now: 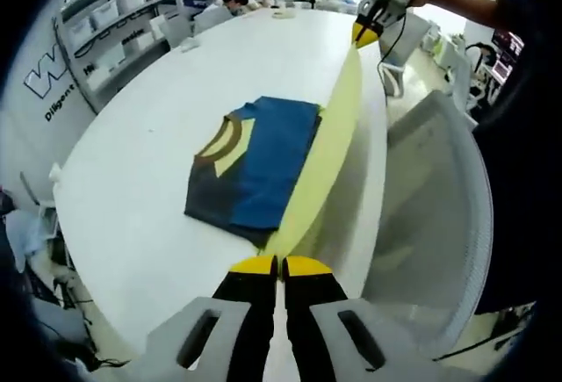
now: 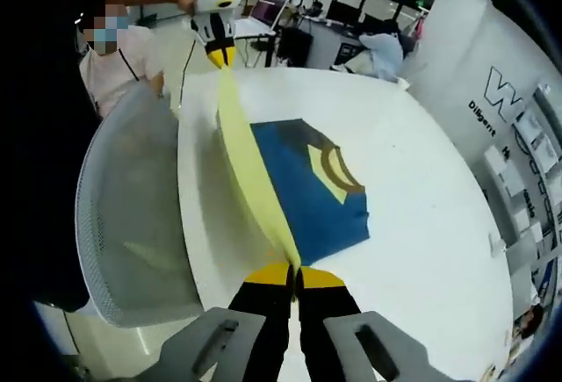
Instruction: Fold the garment on the visible template until the final outline fits inside the template.
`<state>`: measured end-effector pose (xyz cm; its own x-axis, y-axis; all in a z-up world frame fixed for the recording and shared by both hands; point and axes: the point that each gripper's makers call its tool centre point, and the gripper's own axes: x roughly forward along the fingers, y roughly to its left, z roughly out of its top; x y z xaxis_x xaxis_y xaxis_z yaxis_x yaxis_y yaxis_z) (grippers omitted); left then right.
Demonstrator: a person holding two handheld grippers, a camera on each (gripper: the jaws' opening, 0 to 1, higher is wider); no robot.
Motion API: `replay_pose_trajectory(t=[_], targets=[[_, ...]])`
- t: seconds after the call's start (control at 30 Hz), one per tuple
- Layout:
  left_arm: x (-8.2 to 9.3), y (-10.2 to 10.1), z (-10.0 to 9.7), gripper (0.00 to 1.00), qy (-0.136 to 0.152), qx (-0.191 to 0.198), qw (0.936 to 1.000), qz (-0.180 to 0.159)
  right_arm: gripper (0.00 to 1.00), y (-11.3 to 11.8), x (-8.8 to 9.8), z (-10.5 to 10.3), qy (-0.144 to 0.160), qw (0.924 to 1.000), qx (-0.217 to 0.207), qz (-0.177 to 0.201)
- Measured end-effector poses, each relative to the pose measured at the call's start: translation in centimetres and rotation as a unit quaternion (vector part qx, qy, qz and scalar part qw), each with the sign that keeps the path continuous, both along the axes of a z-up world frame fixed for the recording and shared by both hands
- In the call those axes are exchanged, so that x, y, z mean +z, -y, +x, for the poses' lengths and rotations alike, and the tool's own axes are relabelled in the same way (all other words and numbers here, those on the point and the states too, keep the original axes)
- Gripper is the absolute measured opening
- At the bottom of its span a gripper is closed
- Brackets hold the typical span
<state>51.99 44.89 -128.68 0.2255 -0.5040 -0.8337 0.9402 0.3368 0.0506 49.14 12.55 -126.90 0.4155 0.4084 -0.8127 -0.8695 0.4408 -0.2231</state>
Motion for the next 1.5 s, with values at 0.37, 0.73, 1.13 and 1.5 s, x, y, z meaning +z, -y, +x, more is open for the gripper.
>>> replay_pose_trajectory(t=[0.37,0.73,1.13,1.5], targets=[[0.9,0.4,3.7,0.01,0.050,0.014,0.9987,-0.002,0.00,0.4,0.9,3.4,0.027,0.9991,-0.032,0.007],[0.6,0.4,7.2,0.01,0.081,0.036,0.9961,0.000,0.00,0.6,0.4,6.7,0.041,0.9970,-0.065,0.011],[0.4,1.0,10.4,0.01,0.106,0.049,0.9932,-0.004,0.00,1.2,-0.2,9.5,0.044,0.9947,-0.091,0.017],[-0.3,1.2,12.3,0.01,0.104,0.064,0.9925,-0.002,0.00,1.4,-1.3,12.0,0.052,0.9941,-0.094,0.011]])
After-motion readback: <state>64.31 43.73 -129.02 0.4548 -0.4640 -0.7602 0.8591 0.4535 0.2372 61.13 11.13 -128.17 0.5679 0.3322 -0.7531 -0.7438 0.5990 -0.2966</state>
